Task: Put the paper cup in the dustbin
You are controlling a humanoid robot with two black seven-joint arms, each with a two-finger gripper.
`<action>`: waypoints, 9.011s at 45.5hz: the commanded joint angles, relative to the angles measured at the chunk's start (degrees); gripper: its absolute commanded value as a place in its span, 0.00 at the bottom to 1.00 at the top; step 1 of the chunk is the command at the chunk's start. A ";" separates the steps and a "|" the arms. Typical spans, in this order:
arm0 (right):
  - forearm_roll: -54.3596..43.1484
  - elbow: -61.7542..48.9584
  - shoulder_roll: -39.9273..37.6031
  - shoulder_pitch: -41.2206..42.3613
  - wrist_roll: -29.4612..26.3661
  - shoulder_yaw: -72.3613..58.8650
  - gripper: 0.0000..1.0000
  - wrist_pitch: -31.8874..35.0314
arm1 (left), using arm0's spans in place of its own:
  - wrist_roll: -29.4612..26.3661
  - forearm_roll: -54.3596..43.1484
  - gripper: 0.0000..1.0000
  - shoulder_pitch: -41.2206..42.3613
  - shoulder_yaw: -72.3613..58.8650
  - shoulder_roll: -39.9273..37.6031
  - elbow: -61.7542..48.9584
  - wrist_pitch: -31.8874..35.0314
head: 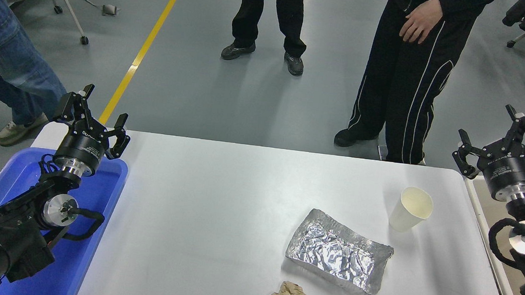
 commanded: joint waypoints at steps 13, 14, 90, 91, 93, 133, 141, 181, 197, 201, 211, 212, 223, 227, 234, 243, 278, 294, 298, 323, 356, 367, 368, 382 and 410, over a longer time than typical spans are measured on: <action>-0.09 -0.40 -1.88 0.37 -0.01 -0.38 1.00 -0.25 | 0.00 0.00 1.00 0.00 0.00 0.00 0.00 0.00; -0.09 -0.40 -2.05 0.46 -0.01 -0.38 1.00 -0.25 | 0.00 0.00 1.00 0.00 0.00 0.00 0.00 0.00; -37.96 0.83 -19.19 40.44 -0.01 -75.96 1.00 -2.09 | 0.00 0.00 1.00 0.00 0.00 0.00 0.00 0.00; -39.02 0.83 -18.76 40.71 -0.01 -76.05 1.00 -2.09 | 0.00 0.00 1.00 0.00 0.00 0.00 0.00 0.00; -41.13 0.83 -17.88 41.15 -0.01 -76.14 1.00 -2.09 | 0.00 0.00 1.00 0.00 0.00 0.00 0.00 0.00; -47.56 -0.31 -5.83 35.79 -0.01 -88.71 1.00 -2.53 | 0.00 0.00 1.00 0.00 0.00 0.00 0.00 0.00; -47.55 -0.40 -5.31 34.39 -0.01 -88.44 0.99 -3.50 | 0.00 0.00 1.00 0.00 0.00 0.00 0.00 0.00; -47.38 -11.21 3.13 28.41 0.08 -88.71 0.88 -7.80 | 0.00 0.00 1.00 0.00 0.00 0.00 0.00 0.00; -47.47 -11.30 3.22 27.09 0.08 -88.88 0.40 -8.07 | 0.00 0.00 1.00 0.00 0.00 0.00 0.00 0.00; -47.47 -11.30 3.22 27.09 0.08 -88.97 0.16 -7.72 | 0.00 0.00 1.00 0.00 0.00 0.00 0.00 0.00; -47.03 -11.39 3.13 26.56 -0.01 -88.71 0.00 -7.37 | 0.00 0.00 1.00 0.00 0.00 0.00 0.00 0.00; -46.94 -11.39 3.13 26.47 -0.01 -88.62 0.00 -7.37 | 0.00 0.00 1.00 0.00 0.00 0.00 0.00 0.00; -46.68 -11.48 2.96 26.39 -0.01 -88.53 0.00 -7.54 | 0.00 0.00 1.00 0.00 0.00 0.00 0.00 0.00; -46.68 -11.48 2.96 26.39 -0.01 -88.53 0.00 -7.54 | 0.00 0.00 1.00 0.00 0.00 0.00 0.00 0.00; -46.41 -11.39 2.87 27.00 0.08 -87.92 0.00 -7.54 | 0.00 0.00 1.00 0.00 0.00 0.00 0.00 0.00; -43.43 -10.42 0.15 29.72 1.74 -87.39 0.00 -6.93 | 0.00 0.00 1.00 0.00 0.00 0.00 0.00 0.00; -34.37 -0.67 -26.31 50.73 6.93 -77.46 0.00 15.48 | 0.00 0.00 1.00 0.00 0.00 0.00 0.00 0.00; -34.37 -2.68 -26.31 51.00 6.76 -77.37 0.00 15.66 | 0.00 0.09 1.00 0.00 0.00 0.00 0.00 0.00; -34.20 -7.15 -26.40 50.38 6.58 -77.46 0.00 15.57 | 0.00 0.09 1.00 0.00 0.00 0.00 0.00 0.00; -28.40 -46.81 -14.18 24.28 -4.21 -77.46 0.00 7.06 | 0.00 0.00 1.00 0.00 0.00 0.00 0.00 0.00; -16.79 -46.63 1.02 7.14 -20.31 -69.46 0.00 -9.21 | 0.00 0.00 1.00 0.00 0.00 0.00 0.00 0.00; -16.70 -46.63 2.96 4.77 -20.75 -65.07 0.00 -10.27 | 0.00 0.00 1.00 0.00 0.00 0.00 0.00 0.00; -16.70 -46.63 2.96 4.50 -20.75 -64.98 0.00 -10.27 | 0.00 0.00 1.00 0.00 0.00 0.00 0.00 0.00; -16.70 -46.63 2.52 4.15 -20.66 -64.98 0.47 -11.32 | 0.00 0.00 1.00 0.00 0.00 0.00 0.00 0.00; -14.77 -26.52 -12.85 21.98 -20.66 -39.95 0.99 -14.05 | 0.00 0.00 1.00 0.00 0.00 0.00 0.00 0.00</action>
